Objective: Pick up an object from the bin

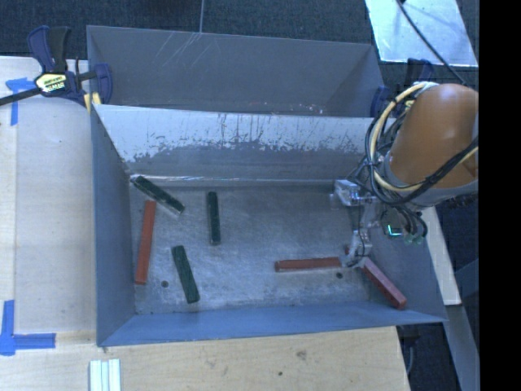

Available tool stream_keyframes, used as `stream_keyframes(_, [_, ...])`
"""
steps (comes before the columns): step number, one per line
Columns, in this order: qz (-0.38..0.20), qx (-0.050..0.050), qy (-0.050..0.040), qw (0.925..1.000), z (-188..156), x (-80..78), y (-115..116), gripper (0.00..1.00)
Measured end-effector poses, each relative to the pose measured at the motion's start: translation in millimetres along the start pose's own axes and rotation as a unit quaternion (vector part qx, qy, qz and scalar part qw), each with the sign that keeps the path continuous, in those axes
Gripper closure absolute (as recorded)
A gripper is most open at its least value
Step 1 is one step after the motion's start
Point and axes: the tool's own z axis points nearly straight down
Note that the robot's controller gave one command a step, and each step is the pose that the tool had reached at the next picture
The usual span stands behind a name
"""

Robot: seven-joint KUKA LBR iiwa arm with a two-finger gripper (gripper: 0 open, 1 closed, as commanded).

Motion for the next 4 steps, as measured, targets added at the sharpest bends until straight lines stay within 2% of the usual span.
stream_keyframes(1, [-0.022, -0.001, 0.0003, 0.9998, 95, 11.6, 37, 0.00])
stream_keyframes(2, [-0.022, 0.001, -0.0042, 0.9998, 90, 8.8, 35, 1.00])
stream_keyframes(3, [-0.030, 0.002, -0.0091, 0.9995, -43, -9.2, 1, 1.00])
stream_keyframes(4, [-0.031, 0.001, -0.0042, 0.9995, -39, -7.1, 3, 0.00])
